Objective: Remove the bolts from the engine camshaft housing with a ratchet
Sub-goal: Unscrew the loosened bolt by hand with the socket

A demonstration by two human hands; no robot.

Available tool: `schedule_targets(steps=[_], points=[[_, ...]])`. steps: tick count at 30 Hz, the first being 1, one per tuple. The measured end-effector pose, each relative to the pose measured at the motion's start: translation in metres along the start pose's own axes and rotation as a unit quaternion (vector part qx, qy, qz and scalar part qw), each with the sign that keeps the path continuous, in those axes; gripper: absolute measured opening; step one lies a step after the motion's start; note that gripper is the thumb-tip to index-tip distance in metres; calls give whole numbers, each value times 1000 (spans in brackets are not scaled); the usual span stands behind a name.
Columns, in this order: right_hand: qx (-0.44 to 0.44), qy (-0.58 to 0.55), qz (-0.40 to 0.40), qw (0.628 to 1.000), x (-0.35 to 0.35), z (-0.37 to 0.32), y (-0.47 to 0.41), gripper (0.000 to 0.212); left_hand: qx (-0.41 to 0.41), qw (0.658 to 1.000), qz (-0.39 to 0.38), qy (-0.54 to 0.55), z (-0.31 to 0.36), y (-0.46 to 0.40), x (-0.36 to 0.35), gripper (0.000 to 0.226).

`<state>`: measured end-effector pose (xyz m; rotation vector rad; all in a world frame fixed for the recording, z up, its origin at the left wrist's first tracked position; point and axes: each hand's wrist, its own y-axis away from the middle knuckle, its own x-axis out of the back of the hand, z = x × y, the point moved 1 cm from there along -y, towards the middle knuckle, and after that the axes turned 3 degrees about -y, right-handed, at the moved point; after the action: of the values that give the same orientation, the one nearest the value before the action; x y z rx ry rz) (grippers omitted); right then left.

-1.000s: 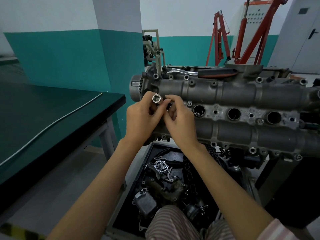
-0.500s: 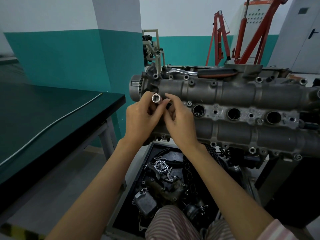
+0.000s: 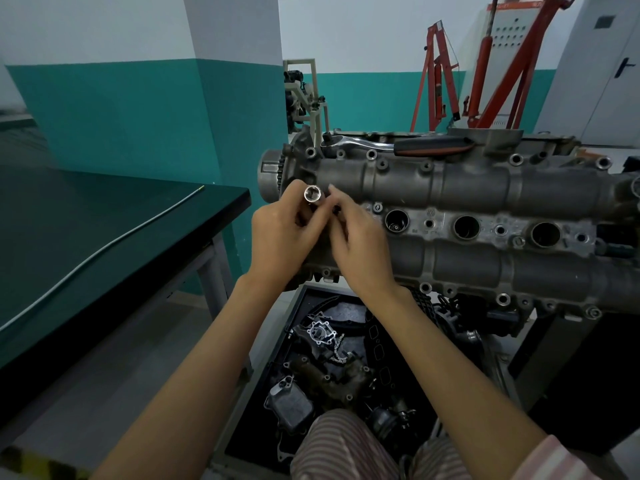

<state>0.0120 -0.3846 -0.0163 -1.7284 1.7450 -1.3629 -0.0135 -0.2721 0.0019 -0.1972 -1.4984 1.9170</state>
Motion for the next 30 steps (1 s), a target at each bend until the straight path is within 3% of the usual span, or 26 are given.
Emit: schedule_targets(steps=[2, 7, 14, 18, 24, 30], points=[[-28, -21, 7, 999, -1, 1, 0, 41, -2, 1000, 1, -7, 1, 0, -1, 39], [-3, -12, 27, 1000, -1, 3, 0, 11, -18, 1000, -15, 4, 1, 3, 3, 26], [25, -19, 16, 999, 0, 0, 0, 30, -38, 998, -24, -33, 2, 5, 2, 25], [-17, -28, 22, 999, -2, 2, 0, 40, -23, 1000, -7, -20, 1, 2, 2, 31], [-10, -23, 41, 999, -3, 4, 0, 8, -10, 1000, 7, -17, -1, 2, -2, 35], [19, -11, 21, 1000, -2, 2, -1, 24, -21, 1000, -4, -15, -2, 4, 0, 24]])
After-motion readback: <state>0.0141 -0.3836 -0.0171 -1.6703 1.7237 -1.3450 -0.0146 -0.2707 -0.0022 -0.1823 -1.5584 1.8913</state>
